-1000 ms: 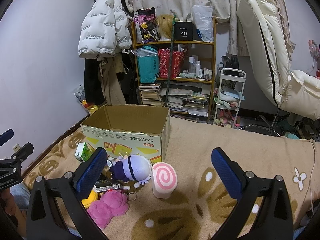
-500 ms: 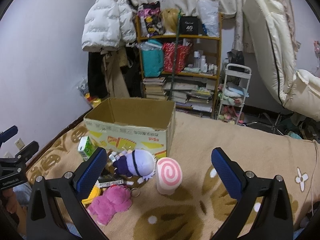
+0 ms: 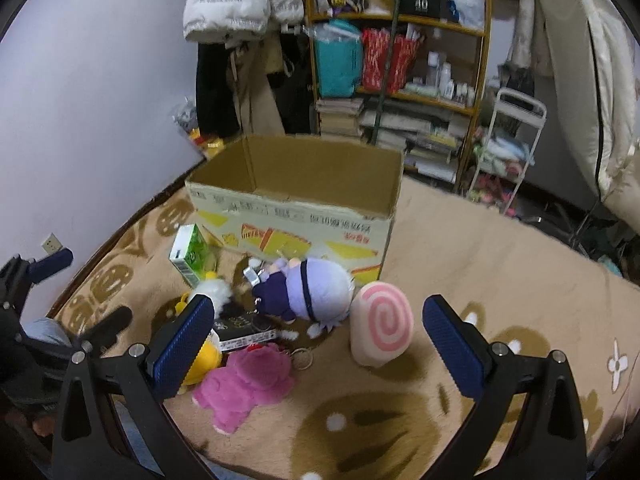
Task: Organize soft objects
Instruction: 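Lower the left tool onto the yellow plush while the right tool approaches the pink bear, then close the left tool on the yellow plush while the right tool grasps the pink bear, then lift the yellow plush and pink bear and carry both over the box, then open both tools to drop the yellow plush and pink bear into the box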
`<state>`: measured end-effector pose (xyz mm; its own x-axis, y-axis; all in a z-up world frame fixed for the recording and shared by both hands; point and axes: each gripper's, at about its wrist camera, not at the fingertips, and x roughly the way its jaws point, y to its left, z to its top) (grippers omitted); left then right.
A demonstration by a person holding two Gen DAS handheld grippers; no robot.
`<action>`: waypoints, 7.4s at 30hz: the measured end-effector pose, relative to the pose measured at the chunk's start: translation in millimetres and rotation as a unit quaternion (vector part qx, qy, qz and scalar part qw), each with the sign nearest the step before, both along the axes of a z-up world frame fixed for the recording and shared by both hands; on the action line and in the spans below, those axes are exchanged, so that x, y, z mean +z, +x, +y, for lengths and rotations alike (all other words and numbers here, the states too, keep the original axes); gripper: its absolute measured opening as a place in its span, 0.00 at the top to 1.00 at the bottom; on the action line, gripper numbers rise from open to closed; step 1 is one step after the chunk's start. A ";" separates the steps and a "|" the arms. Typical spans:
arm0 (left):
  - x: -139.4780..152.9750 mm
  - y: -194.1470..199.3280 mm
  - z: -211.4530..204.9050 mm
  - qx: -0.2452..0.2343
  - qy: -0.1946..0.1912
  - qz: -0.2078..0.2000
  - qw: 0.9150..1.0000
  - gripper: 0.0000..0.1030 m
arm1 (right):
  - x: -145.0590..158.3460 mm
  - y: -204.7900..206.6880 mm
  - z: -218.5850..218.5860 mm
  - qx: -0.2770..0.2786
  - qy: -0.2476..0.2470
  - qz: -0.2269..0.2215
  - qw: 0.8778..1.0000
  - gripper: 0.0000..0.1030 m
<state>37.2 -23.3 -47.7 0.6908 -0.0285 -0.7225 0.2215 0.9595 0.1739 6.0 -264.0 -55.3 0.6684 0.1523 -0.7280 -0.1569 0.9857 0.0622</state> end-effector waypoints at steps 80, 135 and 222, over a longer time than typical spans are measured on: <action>-130.1 71.1 4.6 0.026 -0.073 0.273 0.959 0.02 | -120.8 45.8 43.9 0.072 0.060 0.211 0.973 0.57; -28.5 9.2 23.7 0.019 -0.146 0.102 0.984 0.30 | -37.4 -0.7 25.0 0.025 -0.010 0.053 0.998 0.62; 4.0 171.2 -49.5 -0.050 -0.109 -0.069 0.990 0.25 | 3.7 140.1 -43.8 -0.047 0.100 -0.089 0.990 0.62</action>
